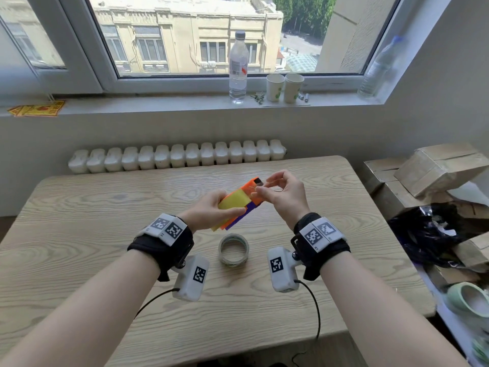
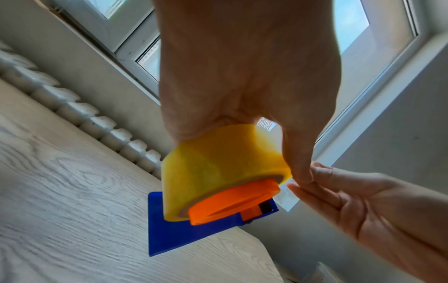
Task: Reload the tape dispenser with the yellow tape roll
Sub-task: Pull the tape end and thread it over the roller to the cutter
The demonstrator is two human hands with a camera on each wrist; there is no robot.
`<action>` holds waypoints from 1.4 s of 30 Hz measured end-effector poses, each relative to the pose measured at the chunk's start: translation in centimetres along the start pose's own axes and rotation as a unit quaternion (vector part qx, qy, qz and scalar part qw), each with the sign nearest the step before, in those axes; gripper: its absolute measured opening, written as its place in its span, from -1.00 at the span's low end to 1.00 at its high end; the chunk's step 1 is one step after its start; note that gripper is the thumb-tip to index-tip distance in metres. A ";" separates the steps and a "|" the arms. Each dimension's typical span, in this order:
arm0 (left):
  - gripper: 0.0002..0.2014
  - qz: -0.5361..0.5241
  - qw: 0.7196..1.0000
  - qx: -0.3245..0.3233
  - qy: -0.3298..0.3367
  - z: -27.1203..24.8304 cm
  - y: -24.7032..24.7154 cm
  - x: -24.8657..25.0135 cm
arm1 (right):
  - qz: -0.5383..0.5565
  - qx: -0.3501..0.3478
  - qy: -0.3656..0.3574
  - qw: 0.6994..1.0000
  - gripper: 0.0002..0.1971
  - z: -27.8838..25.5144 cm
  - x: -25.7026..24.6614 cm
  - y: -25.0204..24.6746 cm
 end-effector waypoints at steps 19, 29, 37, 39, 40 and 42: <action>-0.67 -0.128 0.991 -0.021 0.016 0.5 -0.1 -0.6 | -0.006 0.039 0.048 0.998 -0.93 0.6 0.7 -2.3; -0.56 -0.066 0.997 -0.014 0.033 0.7 -0.3 -0.2 | -0.071 0.071 0.049 0.994 -0.93 1.1 -0.1 -3.0; -0.58 -0.027 0.999 0.014 0.021 1.0 -0.6 -0.9 | -0.156 0.069 0.063 0.983 -0.93 1.3 -0.9 -3.8; -0.43 -0.029 0.999 0.016 0.023 0.9 -0.5 -1.0 | -0.193 0.062 0.060 0.977 -0.87 1.5 -0.8 -3.9; -0.37 -0.035 0.999 0.018 0.023 0.9 -0.5 -1.1 | -0.199 0.067 0.063 0.976 -0.85 1.6 -0.8 -4.0; -0.38 -0.051 0.998 0.021 0.024 1.0 -0.4 -1.0 | -0.199 0.076 0.068 0.975 -0.86 1.6 -0.7 -4.1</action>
Point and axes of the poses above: each hand's wrist, its own z-axis towards the middle knuckle, its own y-axis out of the palm, x = y × z, the point moved 3 cm from there along z, towards the middle knuckle, and after that the axes turned 8 degrees about -x, right-handed, at the moved point
